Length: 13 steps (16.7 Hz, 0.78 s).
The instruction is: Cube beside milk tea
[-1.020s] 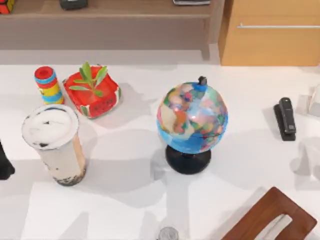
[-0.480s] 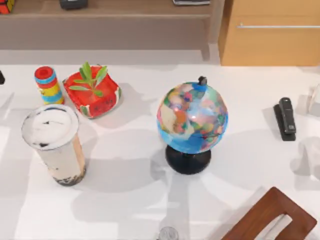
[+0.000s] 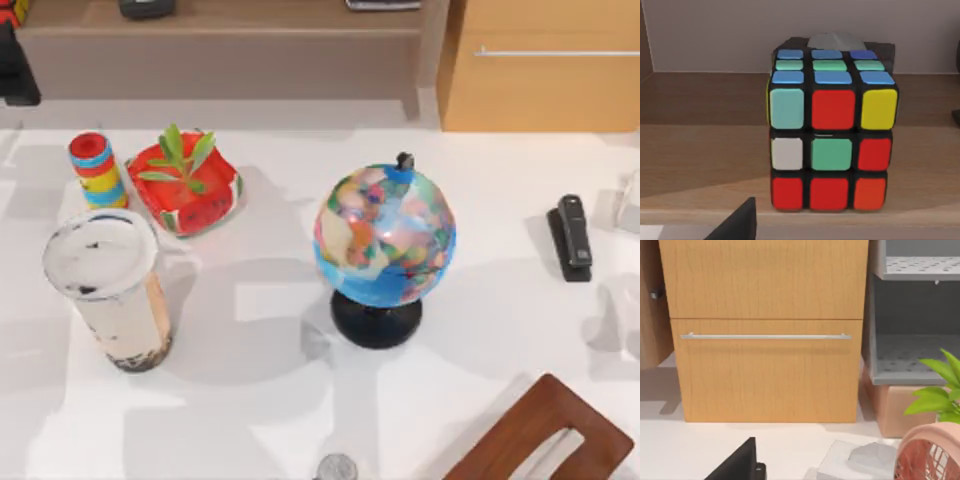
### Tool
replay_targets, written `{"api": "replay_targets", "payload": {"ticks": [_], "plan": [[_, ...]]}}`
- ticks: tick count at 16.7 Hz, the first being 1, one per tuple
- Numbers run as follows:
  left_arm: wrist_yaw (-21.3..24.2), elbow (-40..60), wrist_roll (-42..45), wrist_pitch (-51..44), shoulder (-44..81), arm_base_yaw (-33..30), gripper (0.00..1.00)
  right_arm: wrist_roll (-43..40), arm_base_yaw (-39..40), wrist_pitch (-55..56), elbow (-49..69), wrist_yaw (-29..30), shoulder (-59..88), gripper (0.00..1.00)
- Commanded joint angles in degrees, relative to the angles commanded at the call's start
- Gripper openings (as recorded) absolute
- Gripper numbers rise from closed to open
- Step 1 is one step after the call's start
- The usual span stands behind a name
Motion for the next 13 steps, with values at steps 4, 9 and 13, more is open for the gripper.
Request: {"api": "replay_targets", "payload": {"ticks": [4,9,13], "plan": [[1.32,5.67,-0.04,7.10,11.41,0.97,1.00,0.00,0.00,0.00,0.00,0.00,0.00,1.00],[1.66,7.20,-0.07,9.00,13.99,1.22,1.00,0.00,0.00,0.00,0.00,0.00,0.00,1.00],[1.38,7.90,-0.08,8.52,14.34,0.93,1.00,0.00,0.00,0.00,0.00,0.00,0.00,1.00]]}}
